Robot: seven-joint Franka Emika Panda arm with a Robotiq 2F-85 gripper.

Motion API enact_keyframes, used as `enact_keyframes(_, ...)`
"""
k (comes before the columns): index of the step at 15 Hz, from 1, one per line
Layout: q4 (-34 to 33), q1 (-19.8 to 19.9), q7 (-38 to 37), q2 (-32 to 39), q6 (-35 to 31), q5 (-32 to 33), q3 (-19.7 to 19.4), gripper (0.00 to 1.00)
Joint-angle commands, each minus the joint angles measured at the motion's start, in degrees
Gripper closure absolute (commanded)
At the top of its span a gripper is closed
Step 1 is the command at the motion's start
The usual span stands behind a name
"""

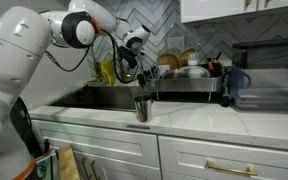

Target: Pour the contents of the silver cup into the sink and then close the tap

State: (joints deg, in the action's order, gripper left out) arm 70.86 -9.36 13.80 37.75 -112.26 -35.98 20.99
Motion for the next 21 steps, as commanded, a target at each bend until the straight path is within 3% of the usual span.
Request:
enact_keyframes(1,-1.5,-1.1,1.0,1.1,-0.5,-1.2,0.0,0.00)
enact_keyframes(5,-3.6,-1.7,2.2,1.9,0.1,-1.1,0.5,0.00)
enact_keyframes(12,0.1,0.3,1.6,-1.7,-0.3,-0.1,0.0,0.00)
enact_keyframes(21,9.2,4.0,1.6,-17.4,0.8,7.5,-4.6,0.00)
